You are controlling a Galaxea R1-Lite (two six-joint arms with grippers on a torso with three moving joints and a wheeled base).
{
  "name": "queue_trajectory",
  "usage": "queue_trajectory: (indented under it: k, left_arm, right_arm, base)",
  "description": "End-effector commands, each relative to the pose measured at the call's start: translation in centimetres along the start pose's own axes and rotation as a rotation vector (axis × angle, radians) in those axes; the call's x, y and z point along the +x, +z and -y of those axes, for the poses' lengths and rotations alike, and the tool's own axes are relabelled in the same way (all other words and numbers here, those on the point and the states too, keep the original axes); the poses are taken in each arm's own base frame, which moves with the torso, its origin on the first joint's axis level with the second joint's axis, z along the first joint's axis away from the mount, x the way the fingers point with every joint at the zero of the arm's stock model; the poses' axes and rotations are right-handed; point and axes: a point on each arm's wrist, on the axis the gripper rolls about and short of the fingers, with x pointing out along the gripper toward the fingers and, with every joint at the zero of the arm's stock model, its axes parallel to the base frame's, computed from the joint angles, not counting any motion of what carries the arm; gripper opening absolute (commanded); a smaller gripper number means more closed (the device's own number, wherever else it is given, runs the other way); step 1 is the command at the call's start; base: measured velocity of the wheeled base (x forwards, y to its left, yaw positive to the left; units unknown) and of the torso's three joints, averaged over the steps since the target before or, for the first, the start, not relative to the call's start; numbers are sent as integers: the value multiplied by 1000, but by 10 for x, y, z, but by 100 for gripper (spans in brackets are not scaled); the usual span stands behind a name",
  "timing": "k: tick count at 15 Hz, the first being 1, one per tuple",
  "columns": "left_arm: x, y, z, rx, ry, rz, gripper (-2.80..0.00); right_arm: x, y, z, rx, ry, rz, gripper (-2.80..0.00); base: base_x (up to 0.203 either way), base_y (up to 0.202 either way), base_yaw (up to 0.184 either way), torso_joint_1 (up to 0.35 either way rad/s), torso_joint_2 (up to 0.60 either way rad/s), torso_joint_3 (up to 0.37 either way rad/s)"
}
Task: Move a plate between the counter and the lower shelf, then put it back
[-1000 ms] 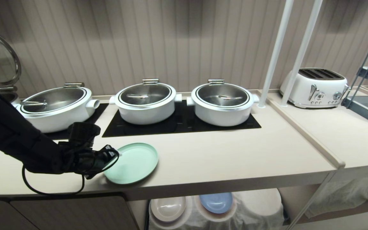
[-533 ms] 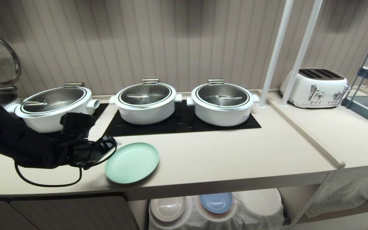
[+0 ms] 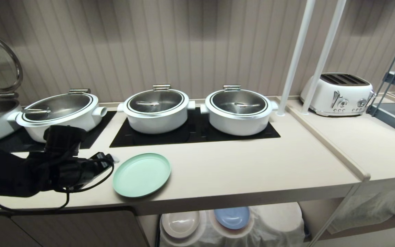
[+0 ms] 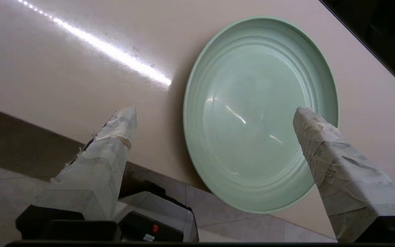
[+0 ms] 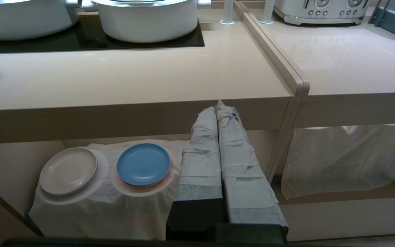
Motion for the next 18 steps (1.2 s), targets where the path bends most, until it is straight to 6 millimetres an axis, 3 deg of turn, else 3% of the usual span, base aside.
queue_trajectory:
  k: [1,8,9,18]
  left_arm:
    - [-19,0,-3,-6,-10,34,0]
    - [-50,-5,-9,12,-21,86,0]
    - [-54,-6,-11,12,-23,91,-280]
    - [-102,-15,-23,102,-10,228,-280]
  right_arm:
    - [0,0,0,0,0,0,-280]
    - [0,0,0,0,0,0,-280]
    - [0,0,0,0,0,0,-280]
    - [0,0,0,0,-1,-1,-280]
  base:
    - [0,0,0,0,0,0]
    - [0,0,0,0,0,0]
    - [0,0,0,0,0,0]
    - [0,0,0,0,0,0]
